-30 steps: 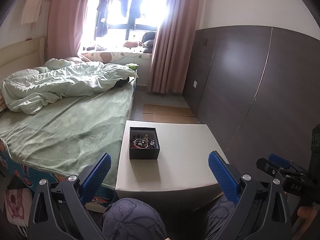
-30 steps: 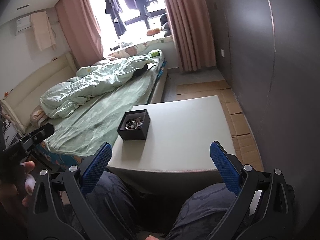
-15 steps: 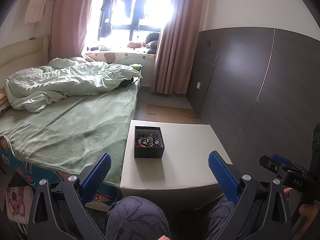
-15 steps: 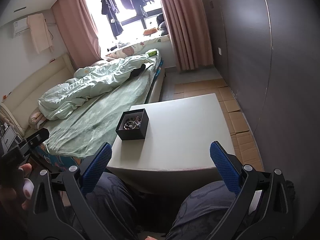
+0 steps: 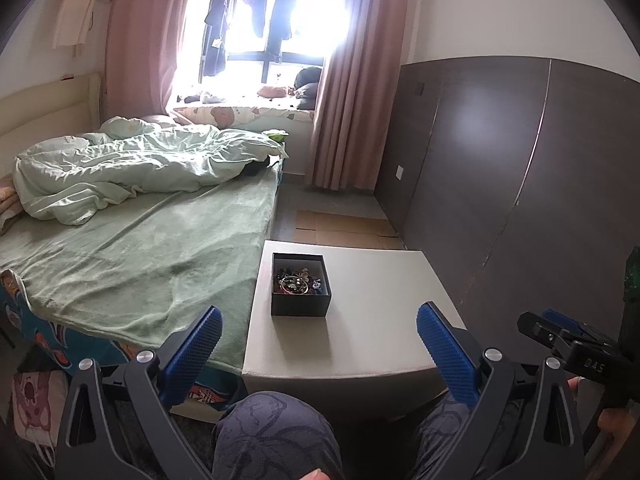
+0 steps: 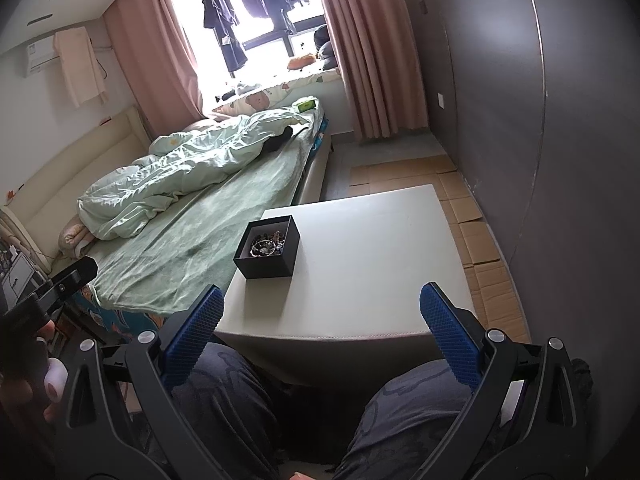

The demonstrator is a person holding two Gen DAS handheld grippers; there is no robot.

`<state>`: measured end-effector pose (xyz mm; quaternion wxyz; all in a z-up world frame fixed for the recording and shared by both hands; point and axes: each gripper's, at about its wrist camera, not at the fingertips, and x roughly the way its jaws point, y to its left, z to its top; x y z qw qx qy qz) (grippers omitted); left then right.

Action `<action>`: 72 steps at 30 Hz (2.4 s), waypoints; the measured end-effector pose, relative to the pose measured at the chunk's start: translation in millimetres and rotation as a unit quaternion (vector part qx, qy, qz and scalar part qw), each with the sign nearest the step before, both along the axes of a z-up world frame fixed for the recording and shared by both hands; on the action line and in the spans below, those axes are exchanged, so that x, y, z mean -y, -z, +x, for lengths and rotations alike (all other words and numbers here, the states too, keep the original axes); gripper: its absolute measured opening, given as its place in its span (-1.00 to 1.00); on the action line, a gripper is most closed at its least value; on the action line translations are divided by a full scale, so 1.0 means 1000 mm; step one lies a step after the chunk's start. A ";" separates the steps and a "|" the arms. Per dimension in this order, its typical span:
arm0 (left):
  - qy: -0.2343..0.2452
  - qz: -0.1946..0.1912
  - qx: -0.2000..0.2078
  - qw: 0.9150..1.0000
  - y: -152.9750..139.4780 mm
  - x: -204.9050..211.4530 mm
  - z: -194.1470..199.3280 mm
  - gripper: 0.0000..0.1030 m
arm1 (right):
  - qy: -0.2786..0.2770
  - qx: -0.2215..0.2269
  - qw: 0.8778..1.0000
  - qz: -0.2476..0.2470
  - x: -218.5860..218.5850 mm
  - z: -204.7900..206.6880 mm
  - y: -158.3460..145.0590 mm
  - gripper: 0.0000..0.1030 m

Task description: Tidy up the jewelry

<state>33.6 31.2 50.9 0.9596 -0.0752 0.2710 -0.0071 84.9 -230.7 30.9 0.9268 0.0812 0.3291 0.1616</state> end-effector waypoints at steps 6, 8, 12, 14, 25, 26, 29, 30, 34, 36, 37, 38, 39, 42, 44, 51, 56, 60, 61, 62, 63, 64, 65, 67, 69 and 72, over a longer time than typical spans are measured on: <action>-0.003 0.001 -0.001 1.000 0.001 -0.001 0.000 0.84 | -0.001 -0.002 1.000 0.000 -0.001 0.001 0.001 0.91; -0.002 -0.001 -0.001 1.000 0.001 -0.001 -0.001 0.84 | -0.001 -0.003 1.000 0.000 -0.001 0.000 0.001 0.91; -0.001 -0.001 -0.001 1.000 0.001 -0.002 -0.001 0.84 | -0.002 -0.003 1.000 -0.001 -0.001 0.000 0.001 0.91; 0.000 -0.002 -0.001 1.000 0.001 -0.003 -0.002 0.84 | -0.001 -0.003 1.000 0.000 -0.001 0.000 0.001 0.91; 0.004 0.000 -0.002 1.000 0.003 -0.002 -0.002 0.84 | 0.000 -0.005 1.000 -0.004 -0.002 0.001 0.003 0.91; 0.004 -0.002 -0.003 1.000 0.004 -0.002 -0.001 0.84 | 0.000 -0.005 1.000 -0.005 -0.003 0.000 0.004 0.91; 0.005 -0.002 -0.003 1.000 0.006 -0.003 0.000 0.84 | 0.001 -0.007 1.000 -0.007 -0.003 0.001 0.005 0.91; 0.006 -0.003 -0.002 1.000 0.006 -0.002 0.000 0.84 | 0.002 -0.008 1.000 -0.007 -0.003 0.002 0.006 0.91; 0.011 -0.002 -0.004 1.000 0.008 -0.003 0.005 0.84 | 0.002 -0.014 1.000 -0.012 -0.005 0.007 0.011 0.91; 0.014 0.000 -0.009 1.000 0.011 -0.004 0.009 0.84 | 0.000 -0.018 1.000 -0.014 -0.008 0.012 0.015 0.91; 0.014 -0.001 -0.011 1.000 0.012 -0.005 0.012 0.84 | 0.000 -0.020 1.000 -0.015 -0.009 0.014 0.016 0.91; 0.014 -0.004 -0.012 1.000 0.015 -0.007 0.015 0.84 | -0.001 -0.023 1.000 -0.016 -0.011 0.017 0.018 0.91; 0.014 -0.006 -0.014 1.000 0.018 -0.009 0.018 0.84 | -0.002 -0.025 1.000 -0.017 -0.013 0.020 0.021 0.91; -0.008 -0.010 -0.017 1.000 0.033 -0.023 0.031 0.84 | -0.006 -0.036 0.999 -0.019 -0.025 0.037 0.033 0.91; -0.052 -0.025 -0.032 0.998 0.055 -0.044 0.044 0.84 | -0.006 -0.041 0.999 -0.021 -0.035 0.049 0.040 0.90; -0.153 -0.082 -0.098 0.980 0.150 -0.102 0.083 0.84 | -0.051 -0.080 0.995 -0.013 -0.102 0.123 0.069 0.70; -0.206 -0.130 -0.137 0.960 0.187 -0.123 0.089 0.61 | -0.108 -0.147 0.983 -0.002 -0.169 0.186 0.092 0.02; -0.218 -0.126 -0.118 0.961 0.186 -0.123 0.083 0.75 | -0.148 -0.195 0.970 -0.008 -0.231 0.229 0.113 -0.28; -0.217 -0.128 -0.112 0.961 0.186 -0.123 0.081 0.75 | -0.151 -0.206 0.967 -0.010 -0.239 0.236 0.118 -0.33; -0.218 -0.131 -0.107 0.961 0.185 -0.125 0.079 0.75 | -0.152 -0.217 0.964 -0.015 -0.249 0.244 0.123 -0.33; -0.221 -0.135 -0.105 0.960 0.186 -0.128 0.078 0.75 | -0.152 -0.230 0.961 -0.025 -0.261 0.252 0.131 -0.33; -0.224 -0.137 -0.107 0.959 0.187 -0.129 0.078 0.75 | -0.148 -0.238 0.959 -0.036 -0.267 0.256 0.137 -0.34; -0.227 -0.141 -0.109 0.957 0.188 -0.132 0.077 0.75 | -0.141 -0.247 0.957 -0.048 -0.273 0.261 0.143 -0.40; -0.234 -0.147 -0.108 0.955 0.188 -0.137 0.076 0.75 | -0.143 -0.259 0.953 -0.069 -0.284 0.265 0.155 -0.63; -0.235 -0.154 -0.108 0.954 0.190 -0.140 0.075 0.75 | -0.140 -0.263 0.950 -0.095 -0.294 0.268 0.163 -0.68; -0.232 -0.158 -0.110 0.954 0.191 -0.140 0.075 0.75 | -0.129 -0.268 0.949 -0.106 -0.293 0.272 0.173 -0.80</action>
